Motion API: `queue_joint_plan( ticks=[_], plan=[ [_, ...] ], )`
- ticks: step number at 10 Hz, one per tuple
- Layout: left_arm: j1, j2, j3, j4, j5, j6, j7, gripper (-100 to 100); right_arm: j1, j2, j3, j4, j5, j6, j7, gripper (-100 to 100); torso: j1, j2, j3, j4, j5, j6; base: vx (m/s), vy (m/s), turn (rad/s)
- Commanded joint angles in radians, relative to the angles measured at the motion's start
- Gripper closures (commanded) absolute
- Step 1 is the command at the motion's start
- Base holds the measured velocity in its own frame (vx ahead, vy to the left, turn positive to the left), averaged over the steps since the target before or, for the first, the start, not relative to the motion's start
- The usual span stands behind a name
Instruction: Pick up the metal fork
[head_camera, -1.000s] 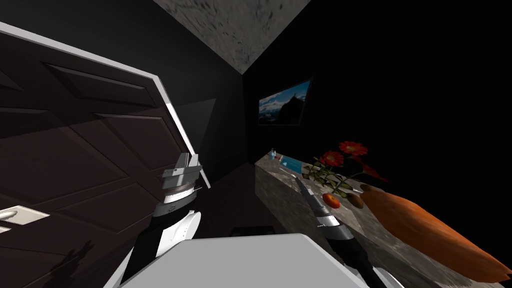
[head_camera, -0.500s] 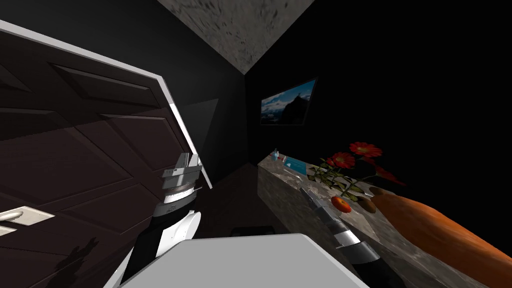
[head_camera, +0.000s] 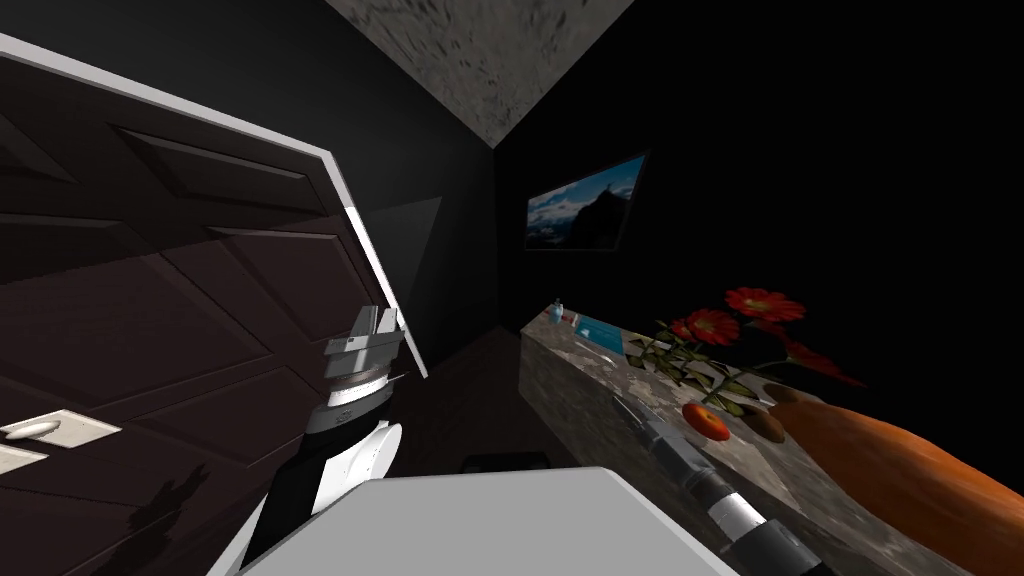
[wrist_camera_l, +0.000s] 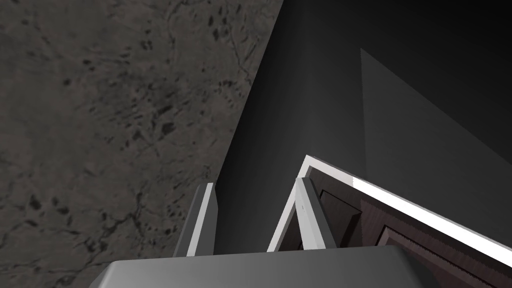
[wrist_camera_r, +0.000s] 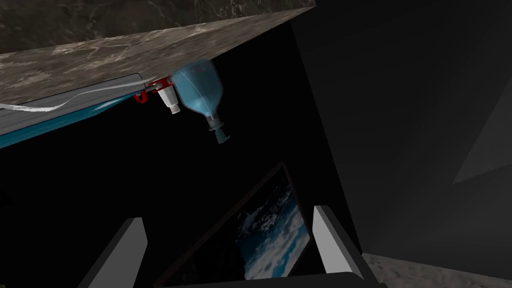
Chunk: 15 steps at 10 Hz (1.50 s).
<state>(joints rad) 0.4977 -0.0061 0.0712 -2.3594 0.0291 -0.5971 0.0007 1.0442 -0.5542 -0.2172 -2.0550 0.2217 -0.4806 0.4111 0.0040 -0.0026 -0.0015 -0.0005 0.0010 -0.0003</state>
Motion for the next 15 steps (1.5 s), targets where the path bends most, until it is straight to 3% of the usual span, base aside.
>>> queue_joint_plan(
  ticks=[1,3,4,6,7,12,13,15],
  plan=[
    [0.000,0.000,0.000,0.000,0.000,0.000,0.000,0,0.050,-0.050,-0.026,0.029,0.021,0.004,0.028,-100,0.000,0.000,0.000,0.000,0.000,0.000,0.074,0.087,0.079],
    [0.000,0.000,0.000,0.000,0.000,0.000,0.000,0,0.096,-0.094,-0.040,0.047,0.036,0.010,0.044,-100,0.000,-0.002,-0.001,0.000,0.000,0.000,0.062,0.065,0.045],
    [0.000,0.000,0.000,0.000,0.000,0.000,0.000,0,0.099,-0.094,-0.040,0.047,0.036,0.010,0.044,-100,0.000,-0.002,-0.001,0.000,0.000,0.000,0.055,0.047,0.028],
    [0.000,0.000,0.000,0.000,0.000,0.000,0.000,0,0.165,-0.165,-0.066,0.085,0.065,0.025,0.074,-100,-0.001,-0.002,-0.001,0.000,0.000,0.000,0.089,0.066,0.093],
    [0.000,0.000,0.000,0.000,0.000,0.000,0.000,0,0.173,-0.165,-0.066,0.085,0.065,0.025,0.074,-100,0.000,-0.004,-0.002,-0.001,0.000,0.000,0.075,0.061,0.039],
    [0.000,0.000,0.000,0.000,0.000,0.000,0.000,0,0.334,-0.326,-0.110,0.182,0.133,0.078,0.126,-100,0.000,-0.008,-0.004,-0.002,0.000,-0.001,0.138,0.052,0.131],
    [0.000,0.000,0.000,0.000,0.000,0.000,0.000,0,0.340,-0.327,-0.110,0.182,0.133,0.078,0.126,-100,-0.001,-0.009,-0.005,-0.002,0.000,-0.001,0.123,0.020,0.079],
    [0.000,0.000,0.000,0.000,0.000,0.000,0.000,0,0.395,-0.386,-0.118,0.220,0.158,0.105,0.137,-100,-0.002,-0.005,-0.003,-0.001,-0.001,0.000,0.124,0.018,0.157]
  ],
)
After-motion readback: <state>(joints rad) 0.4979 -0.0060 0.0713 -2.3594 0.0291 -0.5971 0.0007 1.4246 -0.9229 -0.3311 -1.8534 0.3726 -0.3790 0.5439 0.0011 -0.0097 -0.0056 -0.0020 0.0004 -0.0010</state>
